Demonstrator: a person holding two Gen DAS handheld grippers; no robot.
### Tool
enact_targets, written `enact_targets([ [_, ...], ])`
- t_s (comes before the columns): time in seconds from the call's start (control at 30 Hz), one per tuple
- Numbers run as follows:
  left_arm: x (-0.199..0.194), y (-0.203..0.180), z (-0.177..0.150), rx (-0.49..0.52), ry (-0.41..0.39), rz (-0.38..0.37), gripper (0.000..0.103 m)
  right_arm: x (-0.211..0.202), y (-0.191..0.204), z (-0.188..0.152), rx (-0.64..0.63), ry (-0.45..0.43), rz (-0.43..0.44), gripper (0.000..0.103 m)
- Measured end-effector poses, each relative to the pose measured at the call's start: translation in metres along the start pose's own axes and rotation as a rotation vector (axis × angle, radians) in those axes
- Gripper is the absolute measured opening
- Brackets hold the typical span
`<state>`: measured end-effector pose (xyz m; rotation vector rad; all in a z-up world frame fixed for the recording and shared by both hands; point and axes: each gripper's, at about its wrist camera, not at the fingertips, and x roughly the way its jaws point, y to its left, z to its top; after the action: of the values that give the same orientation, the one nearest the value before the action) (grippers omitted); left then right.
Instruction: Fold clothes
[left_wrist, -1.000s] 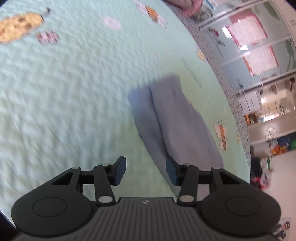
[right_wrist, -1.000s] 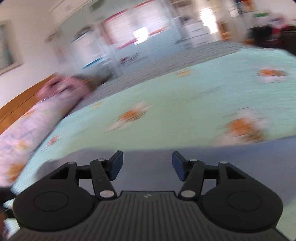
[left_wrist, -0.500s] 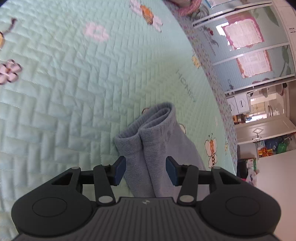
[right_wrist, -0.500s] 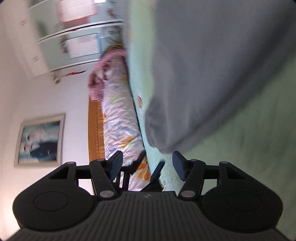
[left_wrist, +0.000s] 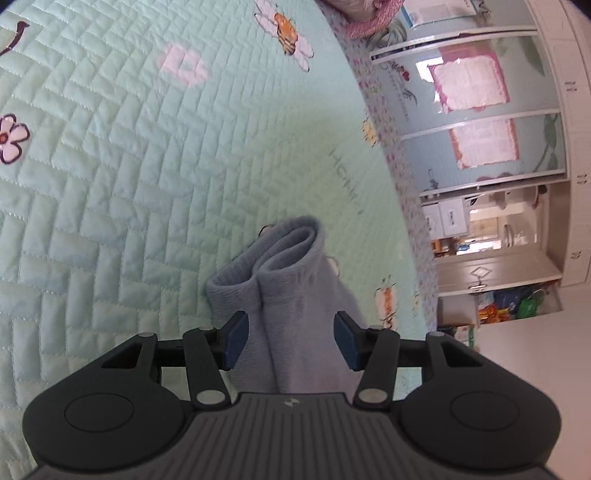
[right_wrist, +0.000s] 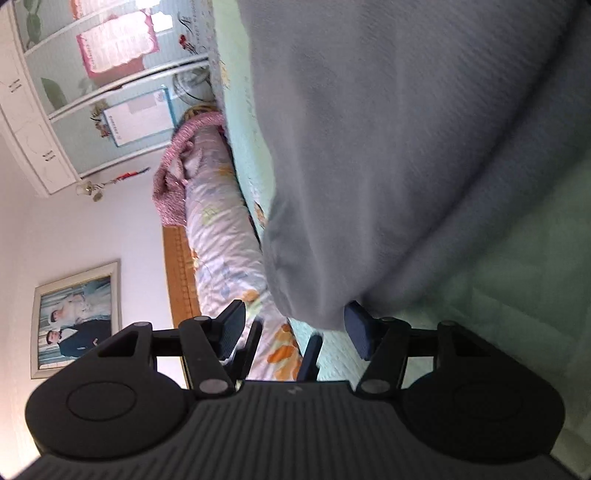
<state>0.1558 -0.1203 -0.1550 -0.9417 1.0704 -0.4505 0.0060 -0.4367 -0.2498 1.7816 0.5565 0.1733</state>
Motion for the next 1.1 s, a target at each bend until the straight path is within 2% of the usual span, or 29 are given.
enact_targets([
  [0.1, 0.012, -0.001, 0.009, -0.005, 0.017, 0.014, 0.054, 0.000, -0.001, 0.006, 0.008, -0.026, 0.020, 0.061],
  [0.2, 0.029, -0.001, 0.013, -0.034, 0.046, -0.002, 0.054, 0.003, 0.001, 0.006, -0.032, -0.028, 0.007, 0.053],
  [0.23, 0.034, -0.001, 0.013, -0.042, 0.055, -0.007, 0.054, 0.005, 0.001, 0.005, -0.049, -0.026, 0.000, 0.043],
  [0.27, 0.038, -0.002, 0.013, -0.038, 0.061, -0.001, 0.054, 0.007, 0.002, 0.005, -0.066, -0.025, -0.006, 0.027],
  [0.33, 0.044, -0.005, 0.013, -0.031, 0.072, 0.008, 0.054, 0.005, -0.001, 0.004, -0.068, -0.023, -0.018, 0.016],
  [0.43, 0.051, -0.007, 0.015, -0.034, 0.084, 0.022, 0.053, 0.003, -0.009, 0.004, -0.022, -0.032, -0.026, 0.016],
  [0.5, 0.054, -0.008, 0.015, -0.019, 0.084, 0.024, 0.047, 0.001, -0.016, 0.004, 0.019, -0.053, -0.035, 0.018],
  [0.53, 0.055, -0.010, 0.014, 0.005, 0.082, 0.038, 0.026, 0.000, -0.020, 0.005, 0.024, -0.058, -0.030, 0.018],
  [0.57, 0.055, -0.012, 0.013, 0.029, 0.079, 0.053, 0.013, 0.000, -0.021, 0.005, 0.021, -0.061, -0.029, 0.018],
  [0.6, 0.053, -0.015, 0.011, 0.055, 0.071, 0.064, 0.013, 0.001, -0.019, 0.005, 0.011, -0.059, -0.029, 0.018],
  [0.73, 0.043, -0.018, 0.005, 0.093, 0.042, 0.044, 0.009, 0.002, -0.010, 0.004, -0.027, -0.042, -0.030, 0.006],
  [0.9, 0.012, -0.023, -0.003, 0.106, 0.014, -0.010, 0.008, -0.009, 0.007, -0.004, -0.051, -0.023, -0.001, 0.005],
  [0.97, 0.004, -0.018, -0.005, 0.082, 0.013, -0.024, 0.009, -0.018, 0.013, -0.010, -0.062, -0.013, 0.014, 0.005],
  [1.03, 0.010, -0.007, -0.006, 0.075, 0.019, 0.013, 0.009, -0.016, 0.007, -0.012, -0.061, -0.003, -0.006, 0.005],
  [1.1, 0.028, 0.010, -0.004, 0.068, 0.047, 0.083, 0.009, -0.010, -0.004, -0.010, -0.054, 0.000, -0.046, 0.005],
])
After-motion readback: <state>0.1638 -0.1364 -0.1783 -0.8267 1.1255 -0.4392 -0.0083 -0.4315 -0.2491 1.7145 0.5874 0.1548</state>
